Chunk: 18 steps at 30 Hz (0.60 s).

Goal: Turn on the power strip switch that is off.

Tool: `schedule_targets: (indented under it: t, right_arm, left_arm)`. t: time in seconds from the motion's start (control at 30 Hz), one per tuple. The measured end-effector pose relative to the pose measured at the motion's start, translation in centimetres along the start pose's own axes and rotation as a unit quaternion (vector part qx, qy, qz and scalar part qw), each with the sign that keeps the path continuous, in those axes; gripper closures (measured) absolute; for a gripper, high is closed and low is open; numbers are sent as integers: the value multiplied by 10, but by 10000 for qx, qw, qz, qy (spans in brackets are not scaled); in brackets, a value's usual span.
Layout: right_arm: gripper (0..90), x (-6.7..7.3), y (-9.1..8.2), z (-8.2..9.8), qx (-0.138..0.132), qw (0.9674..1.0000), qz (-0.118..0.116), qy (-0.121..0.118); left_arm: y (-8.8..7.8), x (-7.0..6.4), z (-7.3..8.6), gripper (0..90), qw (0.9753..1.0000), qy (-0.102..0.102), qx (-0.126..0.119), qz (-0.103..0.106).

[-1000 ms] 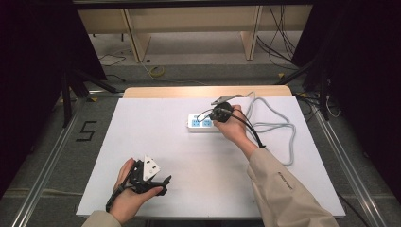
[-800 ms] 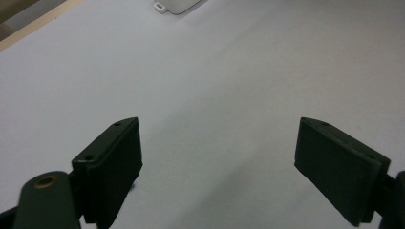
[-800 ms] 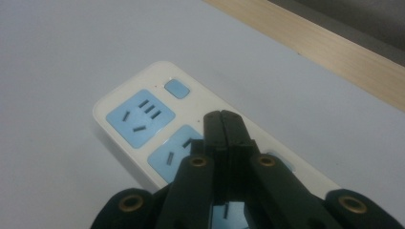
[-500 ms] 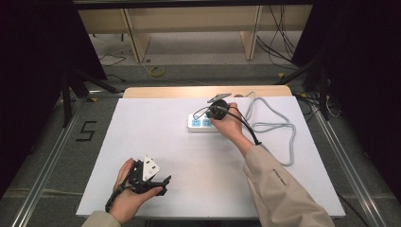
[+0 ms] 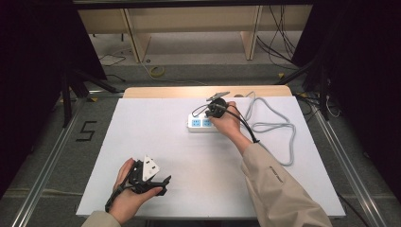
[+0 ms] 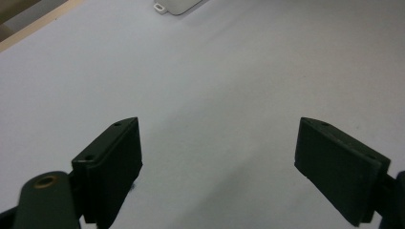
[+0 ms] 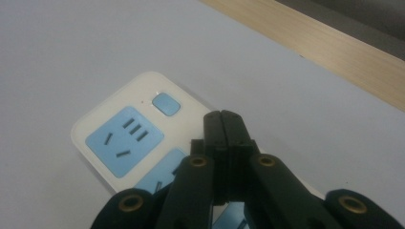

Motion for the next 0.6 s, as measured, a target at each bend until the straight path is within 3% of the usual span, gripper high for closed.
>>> schedule_targets:
  t: [0.6]
  right_arm:
    - [900,-3,6,-1,98,9999,40,30]
  left_arm:
    - [0,0,0,159,10000,3,-4,11]
Point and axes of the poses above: each handheld gripper's, and its own axes: y roughly forward along the jaws, z roughly out of its underside, x roughly to its left, the point moved 6 cm from there along y, roughly forward along the jaws, and after that the axes turned 9 degrees about -x, right-handed, at the moved point
